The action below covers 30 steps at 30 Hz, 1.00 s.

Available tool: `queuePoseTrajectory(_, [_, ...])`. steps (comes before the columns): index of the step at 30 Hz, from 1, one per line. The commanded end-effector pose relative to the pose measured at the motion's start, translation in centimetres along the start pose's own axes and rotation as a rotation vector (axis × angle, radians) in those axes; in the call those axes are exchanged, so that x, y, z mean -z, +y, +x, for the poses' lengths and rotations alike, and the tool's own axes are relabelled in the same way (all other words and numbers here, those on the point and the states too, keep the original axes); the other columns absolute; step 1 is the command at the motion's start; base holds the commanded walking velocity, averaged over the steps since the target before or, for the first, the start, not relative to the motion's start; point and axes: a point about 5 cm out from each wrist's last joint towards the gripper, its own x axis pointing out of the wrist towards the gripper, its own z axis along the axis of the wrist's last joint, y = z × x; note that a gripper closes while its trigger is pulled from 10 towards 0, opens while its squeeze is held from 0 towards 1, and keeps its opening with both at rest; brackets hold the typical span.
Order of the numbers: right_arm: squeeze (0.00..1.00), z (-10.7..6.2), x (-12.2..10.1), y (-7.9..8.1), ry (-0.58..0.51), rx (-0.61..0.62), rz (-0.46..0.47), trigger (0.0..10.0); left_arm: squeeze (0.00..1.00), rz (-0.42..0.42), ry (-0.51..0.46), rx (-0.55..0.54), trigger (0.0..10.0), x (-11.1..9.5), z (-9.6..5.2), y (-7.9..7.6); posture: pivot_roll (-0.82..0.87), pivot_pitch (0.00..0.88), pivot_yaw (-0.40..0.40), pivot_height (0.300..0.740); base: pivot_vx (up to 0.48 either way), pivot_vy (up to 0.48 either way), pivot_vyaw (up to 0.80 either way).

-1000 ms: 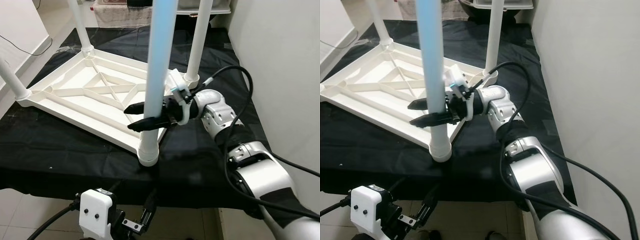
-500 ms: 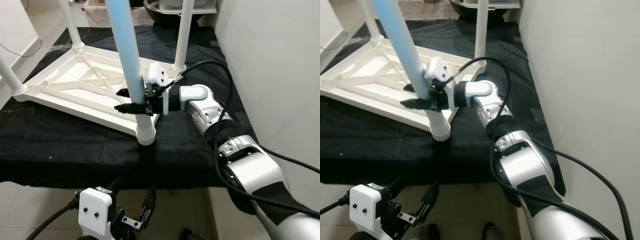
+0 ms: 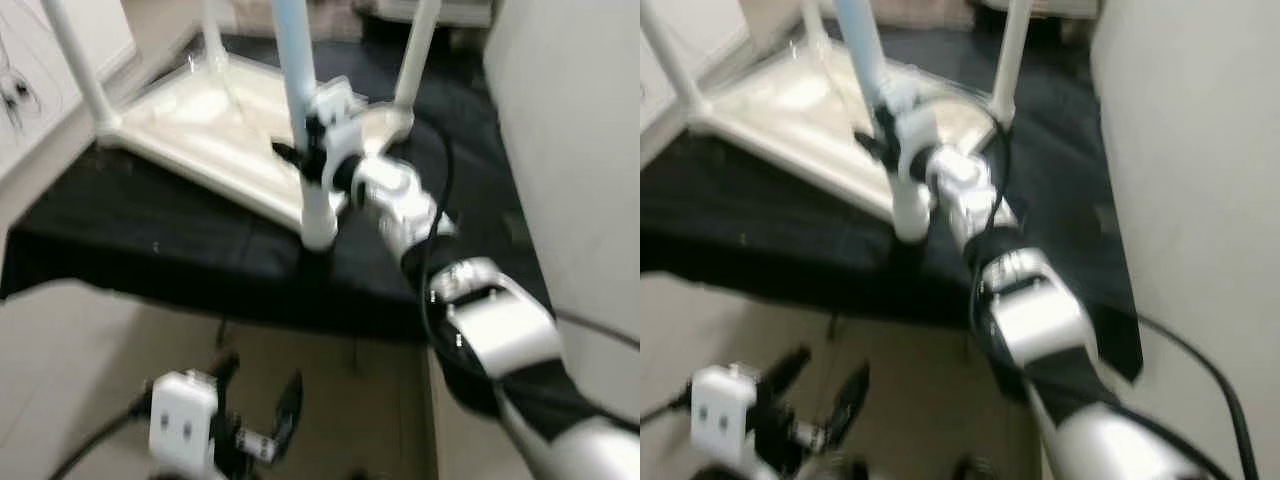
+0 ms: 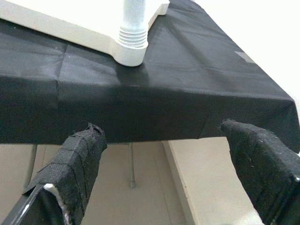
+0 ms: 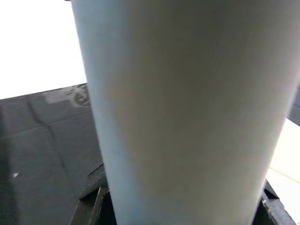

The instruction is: Building children table

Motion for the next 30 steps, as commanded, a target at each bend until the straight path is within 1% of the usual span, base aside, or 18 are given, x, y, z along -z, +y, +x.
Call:
queuePoseTrajectory(1, [0.00,-1.2,5.4,-0.2,0.197,0.092,0.186,10.0,0.00,0.007,0.021,-0.010,10.0,0.4,-0.1,0.1,0.12,0.259,-0.016,0.740,0.000,0.000,0.00])
queuePoseTrajectory(2, [0.00,-1.2,5.6,-0.4,0.209,0.135,0.196,10.0,0.00,0.008,0.021,-0.011,10.0,0.4,-0.1,0.1,0.12,0.259,-0.016,0.740,0.000,0.000,0.00])
queuePoseTrajectory(4, [0.00,-1.2,5.6,-0.4,0.209,0.135,0.196,10.0,0.00,0.008,0.021,-0.011,10.0,0.4,-0.1,0.1,0.12,0.259,-0.016,0.740,0.000,0.000,0.00])
queuePoseTrajectory(5, [0.00,-1.3,5.9,-0.6,0.220,0.203,0.210,10.0,0.00,0.011,0.022,-0.013,10.0,0.4,-0.1,0.2,0.12,0.259,-0.016,0.740,0.000,0.000,0.00])
queuePoseTrajectory(6, [0.00,-1.3,5.9,-0.6,0.220,0.203,0.210,10.0,0.00,0.011,0.022,-0.013,10.0,0.4,-0.1,0.2,0.12,0.259,-0.016,0.740,0.000,0.000,0.00])
queuePoseTrajectory(7, [0.00,-1.5,6.1,-1.1,0.235,0.313,0.208,10.0,0.00,0.012,0.020,-0.017,10.0,0.4,-0.1,0.2,0.12,0.254,-0.018,0.740,0.000,0.000,0.00])
queuePoseTrajectory(8, [0.00,-1.5,6.1,-1.1,0.235,0.313,0.208,10.0,0.00,0.012,0.020,-0.017,10.0,0.4,-0.1,0.2,0.12,0.254,-0.018,0.740,0.000,0.000,0.00])
queuePoseTrajectory(10, [0.00,-2.0,6.4,-2.1,0.262,0.527,0.194,10.0,0.00,0.014,0.018,-0.020,10.0,0.4,-0.1,0.2,0.12,0.247,-0.019,0.740,0.000,0.000,0.00])
queuePoseTrajectory(12, [0.00,-2.0,6.1,-2.3,0.234,0.617,0.199,10.0,0.00,0.014,0.018,-0.020,10.0,0.4,-0.1,0.2,0.12,0.247,-0.019,0.740,0.000,0.000,0.00])
queuePoseTrajectory(15, [0.00,-2.0,6.0,-2.2,0.225,0.629,0.198,10.0,0.00,0.015,0.018,-0.019,10.0,0.4,-0.1,0.2,0.12,0.247,-0.019,0.740,0.000,0.000,0.00])
queuePoseTrajectory(17, [0.00,-2.1,6.2,-2.0,0.232,0.716,0.193,10.0,0.00,0.016,0.017,-0.019,10.0,0.4,-0.1,0.2,0.11,0.241,-0.022,0.740,0.000,0.000,0.00])
queuePoseTrajectory(18, [0.00,-2.1,6.2,-2.0,0.232,0.716,0.193,10.0,0.00,0.016,0.017,-0.019,10.0,0.4,-0.1,0.2,0.11,0.241,-0.022,0.740,0.000,0.000,0.00])
queuePoseTrajectory(20, [0.00,-2.3,6.5,-1.7,0.234,0.784,0.191,10.0,0.00,0.017,0.016,-0.020,10.0,0.4,0.0,0.2,0.11,0.239,-0.023,0.740,0.000,0.000,0.00])
queuePoseTrajectory(22, [0.00,-2.3,6.6,-1.6,0.231,0.797,0.192,10.0,0.00,0.019,0.016,-0.020,10.0,0.4,0.0,0.2,0.11,0.239,-0.023,0.740,0.000,0.000,0.00])
queuePoseTrajectory(23, [0.00,-2.5,6.6,-1.6,0.219,0.841,0.179,10.0,0.00,0.020,0.015,-0.021,10.0,0.4,0.0,0.2,0.11,0.239,-0.023,0.740,0.000,0.000,0.00])
queuePoseTrajectory(25, [0.00,-2.5,6.6,-1.6,0.219,0.841,0.179,10.0,0.00,0.020,0.015,-0.021,10.0,0.4,0.0,0.2,0.11,0.239,-0.023,0.740,0.000,0.000,0.00])
queuePoseTrajectory(29, [0.00,-2.7,6.9,-0.5,0.187,0.947,0.177,10.0,0.00,0.020,0.009,-0.022,10.0,0.4,0.1,0.3,0.11,0.230,-0.027,0.740,0.000,0.000,0.00])
queuePoseTrajectory(30, [0.00,-2.7,6.9,-0.5,0.187,0.947,0.177,10.0,0.00,0.020,0.009,-0.022,10.0,0.4,0.1,0.3,0.11,0.230,-0.027,0.740,0.000,0.000,0.00])
